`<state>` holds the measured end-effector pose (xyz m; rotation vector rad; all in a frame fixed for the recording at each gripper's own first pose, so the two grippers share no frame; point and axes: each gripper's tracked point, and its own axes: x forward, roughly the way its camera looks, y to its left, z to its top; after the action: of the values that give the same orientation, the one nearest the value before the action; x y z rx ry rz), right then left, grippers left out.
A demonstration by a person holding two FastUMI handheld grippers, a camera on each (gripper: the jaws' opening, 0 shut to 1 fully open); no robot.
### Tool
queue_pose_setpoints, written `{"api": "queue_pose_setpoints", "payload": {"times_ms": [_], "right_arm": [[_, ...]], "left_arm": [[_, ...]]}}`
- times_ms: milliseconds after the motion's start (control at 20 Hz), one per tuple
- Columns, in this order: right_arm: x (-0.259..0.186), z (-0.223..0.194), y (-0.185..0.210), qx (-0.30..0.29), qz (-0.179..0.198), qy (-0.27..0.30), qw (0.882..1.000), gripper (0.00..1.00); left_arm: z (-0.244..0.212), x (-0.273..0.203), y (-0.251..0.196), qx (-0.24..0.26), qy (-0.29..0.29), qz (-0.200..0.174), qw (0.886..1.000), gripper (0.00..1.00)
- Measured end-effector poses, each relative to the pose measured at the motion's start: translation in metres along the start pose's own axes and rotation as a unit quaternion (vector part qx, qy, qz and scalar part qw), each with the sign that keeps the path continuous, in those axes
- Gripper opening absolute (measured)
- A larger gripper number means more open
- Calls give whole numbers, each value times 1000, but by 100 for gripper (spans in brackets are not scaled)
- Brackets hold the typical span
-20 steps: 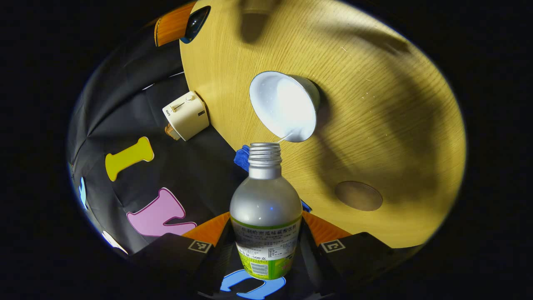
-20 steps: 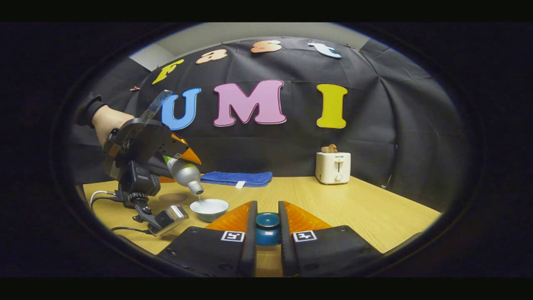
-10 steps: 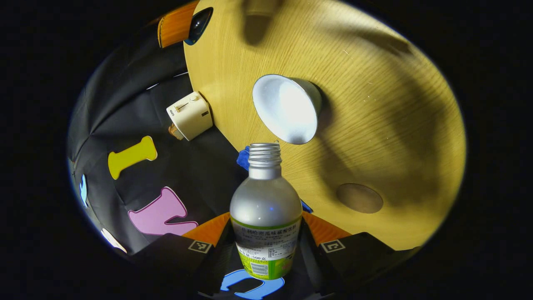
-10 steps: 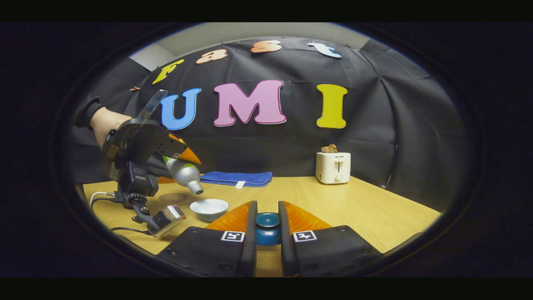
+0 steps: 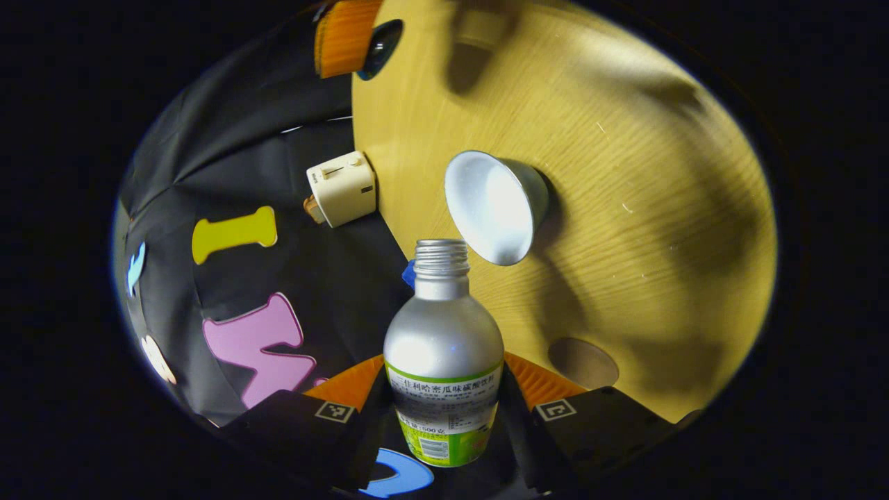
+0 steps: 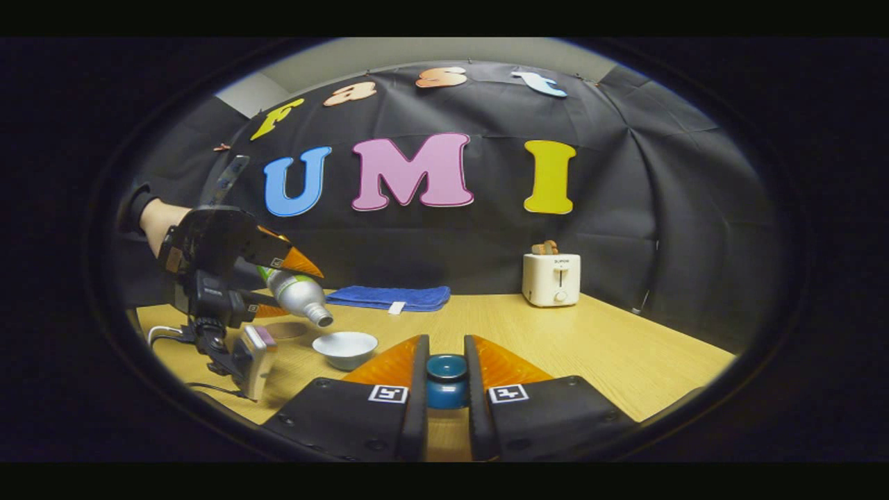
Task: Open the teacup lid with one hand, grasp the water bottle and pour water into the teacup with the other hand; after pouring, place the water bottle on the coaster and then close the teacup lid.
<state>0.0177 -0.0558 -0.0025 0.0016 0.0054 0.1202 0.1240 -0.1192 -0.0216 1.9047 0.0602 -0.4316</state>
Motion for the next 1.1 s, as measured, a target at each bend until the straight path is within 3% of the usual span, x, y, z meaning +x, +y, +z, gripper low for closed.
{"api": "queue_pose_setpoints", "payload": {"times_ms": [100,200,350,450,550,750,850,900,950,1100], "right_arm": [[0,0,-2,0,-5,0,1000,28],[0,0,-3,0,-8,0,1000,31],[0,0,-6,0,-17,-1,1000,31],[0,0,-6,-1,-19,0,1000,28],[-1,0,-6,-1,-19,-1,1000,28],[-1,0,-2,0,-10,0,1000,31],[-1,0,-3,0,-8,0,1000,31],[-1,0,-3,0,-8,0,1000,28],[-1,0,-3,0,-8,0,1000,31],[-1,0,-4,0,-13,-1,1000,31]], "left_arm": [[-1,-7,-4,-81,-13,12,997,80],[-3,-16,3,-169,-30,38,984,79],[-8,-31,1,-321,-53,57,944,78],[-17,-32,-1,-417,-65,61,904,78],[-26,-22,-2,-508,-77,66,855,79],[-30,-10,-3,-673,-113,96,725,78],[-31,-9,-3,-725,-130,109,668,78],[-33,-9,-3,-741,-136,112,648,78],[-36,-8,-4,-752,-136,116,634,78],[-35,-13,-7,-773,-135,124,608,78]]}}
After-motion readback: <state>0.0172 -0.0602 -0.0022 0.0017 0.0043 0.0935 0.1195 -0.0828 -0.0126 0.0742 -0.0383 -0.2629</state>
